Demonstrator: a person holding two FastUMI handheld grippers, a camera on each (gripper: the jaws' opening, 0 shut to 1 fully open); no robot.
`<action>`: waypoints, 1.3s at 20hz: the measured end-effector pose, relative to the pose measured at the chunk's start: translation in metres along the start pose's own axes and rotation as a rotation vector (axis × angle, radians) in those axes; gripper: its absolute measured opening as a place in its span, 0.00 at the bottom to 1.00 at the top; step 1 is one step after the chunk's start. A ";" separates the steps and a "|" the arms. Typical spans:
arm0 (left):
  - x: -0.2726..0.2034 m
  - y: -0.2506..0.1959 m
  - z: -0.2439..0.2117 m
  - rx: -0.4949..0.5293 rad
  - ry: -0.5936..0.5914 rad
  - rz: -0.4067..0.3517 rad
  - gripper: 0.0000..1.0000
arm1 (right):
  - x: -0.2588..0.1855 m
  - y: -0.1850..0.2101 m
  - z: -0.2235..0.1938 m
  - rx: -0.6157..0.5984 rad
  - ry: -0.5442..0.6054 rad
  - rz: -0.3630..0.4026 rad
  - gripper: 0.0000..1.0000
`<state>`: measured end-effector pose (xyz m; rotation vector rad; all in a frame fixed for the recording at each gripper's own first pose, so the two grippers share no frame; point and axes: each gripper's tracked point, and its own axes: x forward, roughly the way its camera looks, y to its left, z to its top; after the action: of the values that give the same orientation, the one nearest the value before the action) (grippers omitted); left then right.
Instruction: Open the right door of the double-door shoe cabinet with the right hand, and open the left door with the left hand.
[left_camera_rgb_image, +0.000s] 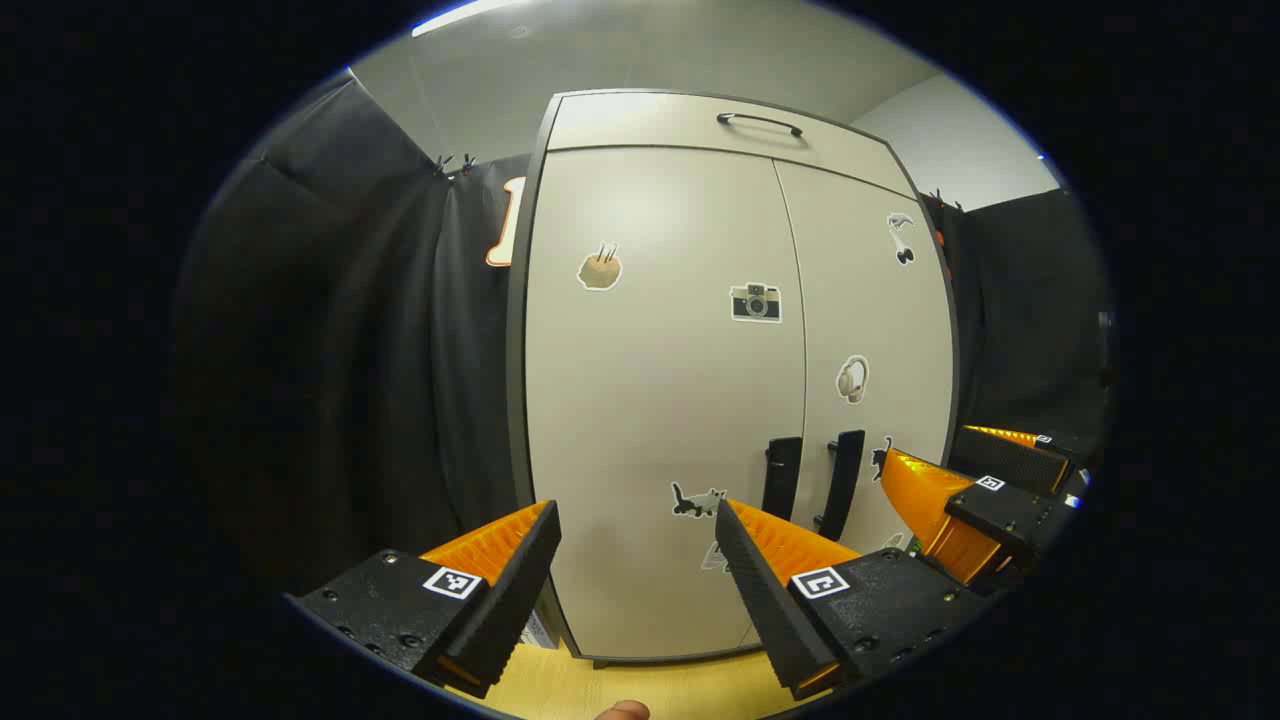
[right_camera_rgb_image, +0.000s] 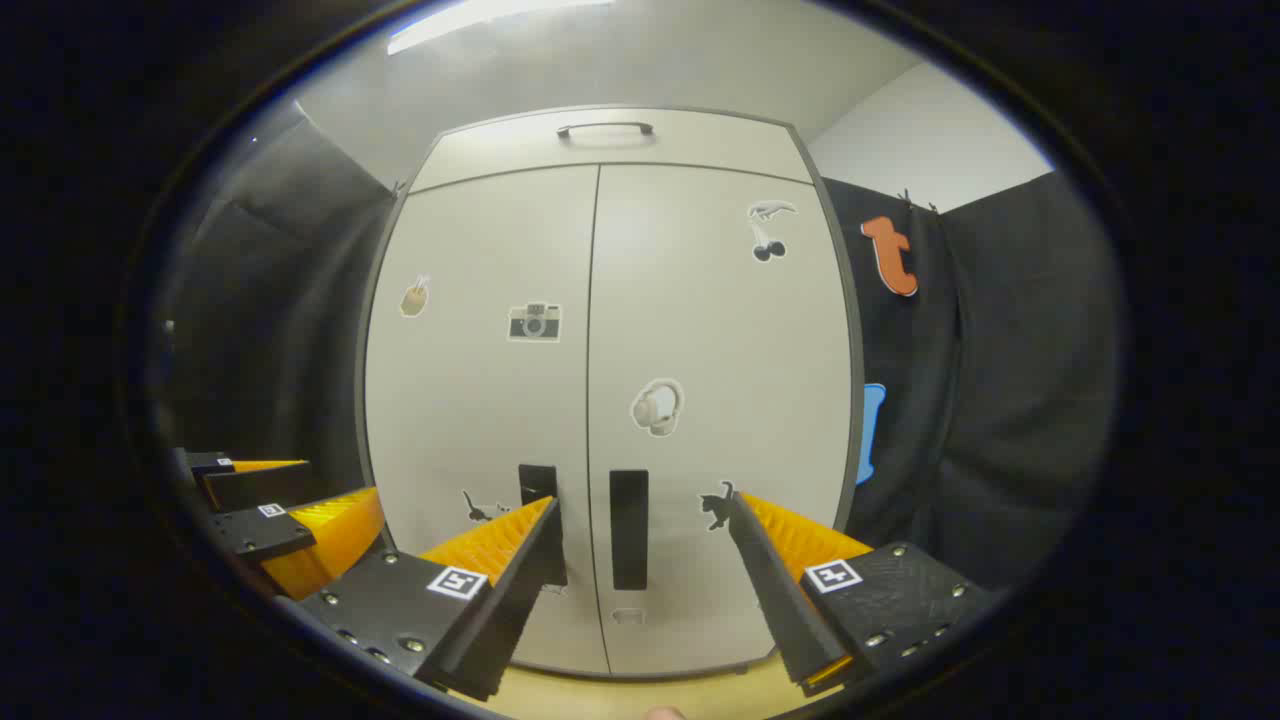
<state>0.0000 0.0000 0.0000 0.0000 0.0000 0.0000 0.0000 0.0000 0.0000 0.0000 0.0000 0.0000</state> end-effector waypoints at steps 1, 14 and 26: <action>0.001 0.002 0.000 0.001 0.000 0.002 0.96 | 0.001 0.002 -0.001 0.002 0.003 0.003 0.96; 0.006 0.026 0.000 -0.019 0.007 0.013 0.96 | 0.011 0.022 -0.002 0.010 0.020 0.004 0.96; -0.017 0.063 -0.007 -0.016 0.027 0.076 0.96 | 0.038 0.057 -0.030 -0.001 0.088 0.062 0.96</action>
<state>-0.0174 0.0633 -0.0069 -0.0159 0.0271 0.0757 0.0382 0.0569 -0.0296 -0.0011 0.0881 0.0619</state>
